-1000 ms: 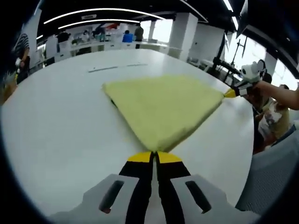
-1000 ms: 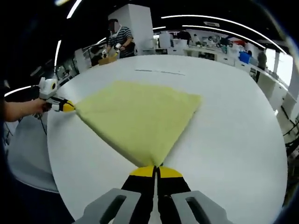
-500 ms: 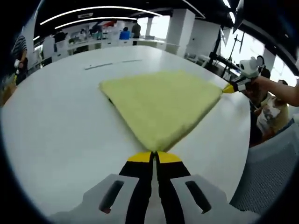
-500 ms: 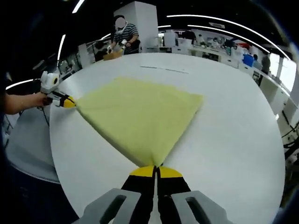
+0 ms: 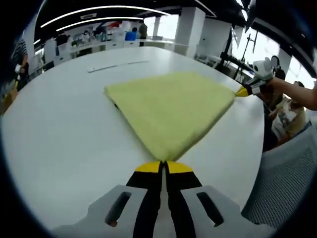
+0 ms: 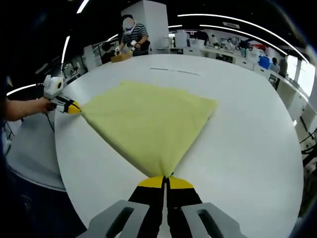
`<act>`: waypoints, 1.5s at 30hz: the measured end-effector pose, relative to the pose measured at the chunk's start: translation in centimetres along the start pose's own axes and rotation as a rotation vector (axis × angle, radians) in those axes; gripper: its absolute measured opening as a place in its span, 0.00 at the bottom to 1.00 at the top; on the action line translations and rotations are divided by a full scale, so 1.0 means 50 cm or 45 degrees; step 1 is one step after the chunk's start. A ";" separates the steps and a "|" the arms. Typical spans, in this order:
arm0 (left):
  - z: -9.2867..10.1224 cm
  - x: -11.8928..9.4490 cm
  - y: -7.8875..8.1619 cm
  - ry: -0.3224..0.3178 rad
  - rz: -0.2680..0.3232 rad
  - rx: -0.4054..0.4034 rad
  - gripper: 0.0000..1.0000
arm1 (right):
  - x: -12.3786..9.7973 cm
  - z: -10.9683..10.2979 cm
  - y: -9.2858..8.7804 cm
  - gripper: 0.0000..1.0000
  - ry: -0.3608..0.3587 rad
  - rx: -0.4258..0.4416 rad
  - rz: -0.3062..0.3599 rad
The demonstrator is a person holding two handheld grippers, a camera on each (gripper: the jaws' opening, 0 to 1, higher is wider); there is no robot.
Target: Fold the garment on the visible template until the final outline fits inside the template.
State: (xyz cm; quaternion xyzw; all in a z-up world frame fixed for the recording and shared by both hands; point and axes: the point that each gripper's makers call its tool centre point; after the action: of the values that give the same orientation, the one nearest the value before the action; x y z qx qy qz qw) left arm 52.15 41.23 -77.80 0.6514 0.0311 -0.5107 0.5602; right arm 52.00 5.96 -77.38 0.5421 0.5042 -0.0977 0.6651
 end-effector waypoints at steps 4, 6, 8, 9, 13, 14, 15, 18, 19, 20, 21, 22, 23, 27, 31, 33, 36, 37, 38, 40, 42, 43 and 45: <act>0.000 -0.002 -0.002 0.007 -0.005 0.012 0.00 | -0.002 0.000 -0.001 0.00 0.008 -0.005 -0.004; -0.002 -0.004 -0.003 0.016 -0.001 0.033 0.00 | -0.004 -0.001 -0.002 0.00 0.013 -0.023 -0.011; -0.004 -0.006 -0.007 0.021 -0.008 0.034 0.00 | -0.004 -0.001 -0.004 0.00 0.013 -0.031 -0.018; -0.003 -0.008 -0.007 0.020 -0.004 0.035 0.00 | -0.005 0.000 -0.005 0.00 0.013 -0.032 -0.021; -0.002 -0.011 -0.005 0.017 0.013 0.023 0.00 | -0.011 0.015 -0.019 0.00 -0.028 -0.069 -0.067; -0.001 -0.012 -0.006 0.018 0.013 0.025 0.00 | -0.015 0.016 -0.019 0.00 -0.023 -0.065 -0.064; -0.001 -0.012 -0.005 0.018 0.014 0.027 0.00 | -0.019 0.013 -0.015 0.00 -0.004 -0.041 -0.043; -0.002 -0.013 -0.004 0.021 0.015 0.024 0.00 | -0.026 0.018 -0.010 0.00 -0.015 -0.016 -0.023; -0.003 -0.013 -0.004 0.022 0.016 0.022 0.00 | -0.028 0.019 -0.008 0.00 -0.015 0.001 -0.013; -0.003 -0.014 -0.003 0.024 0.017 0.019 0.00 | -0.029 0.019 -0.008 0.00 -0.013 0.013 -0.007; -0.003 -0.015 -0.002 0.025 0.020 0.016 0.00 | -0.031 0.018 -0.006 0.00 -0.008 0.030 0.004; -0.003 -0.017 0.000 0.027 0.024 0.009 0.00 | -0.033 0.017 -0.006 0.00 -0.006 0.036 0.008; -0.004 -0.019 0.003 0.028 0.033 0.001 0.02 | -0.034 0.017 -0.004 0.00 -0.005 0.041 0.013; -0.005 -0.031 0.023 0.016 0.107 -0.067 0.11 | -0.040 0.012 0.007 0.03 0.009 0.087 0.055; -0.008 -0.045 0.042 0.013 0.157 -0.095 0.18 | -0.047 0.000 0.022 0.12 0.032 0.095 0.109; -0.007 -0.051 0.051 0.015 0.176 -0.100 0.23 | -0.050 -0.005 0.030 0.20 0.048 0.092 0.129; -0.009 -0.056 0.061 0.024 0.193 -0.098 0.33 | -0.058 -0.011 0.046 0.37 0.051 0.073 0.169; -0.009 -0.059 0.066 0.029 0.198 -0.097 0.37 | -0.062 -0.012 0.054 0.42 0.052 0.070 0.185; -0.008 -0.060 0.069 0.031 0.204 -0.094 0.41 | -0.066 -0.015 0.059 0.47 0.056 0.069 0.198; -0.004 -0.065 0.077 0.034 0.219 -0.090 0.48 | -0.073 -0.021 0.073 0.57 0.076 0.066 0.232; 0.001 -0.069 0.085 0.034 0.233 -0.083 0.53 | -0.081 -0.027 0.084 0.63 0.083 0.058 0.250; 0.003 -0.071 0.088 0.032 0.236 -0.079 0.54 | -0.084 -0.029 0.087 0.65 0.085 0.050 0.254; 0.007 -0.075 0.091 0.026 0.242 -0.075 0.55 | -0.091 -0.037 0.096 0.67 0.094 0.036 0.264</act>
State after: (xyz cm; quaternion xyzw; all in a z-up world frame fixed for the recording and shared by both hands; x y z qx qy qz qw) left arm 52.95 41.26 -71.94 0.6398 -0.0101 -0.4476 0.6246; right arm 52.04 7.47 -70.69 0.6039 0.4680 -0.0152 0.6450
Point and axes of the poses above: the point that each gripper's makers call its tool centre point, and the gripper's own axes: x roughly forward along the fingers, z roughly to its right, y roughly out of its top, and after that the axes turned 4 degrees about -z, right-handed
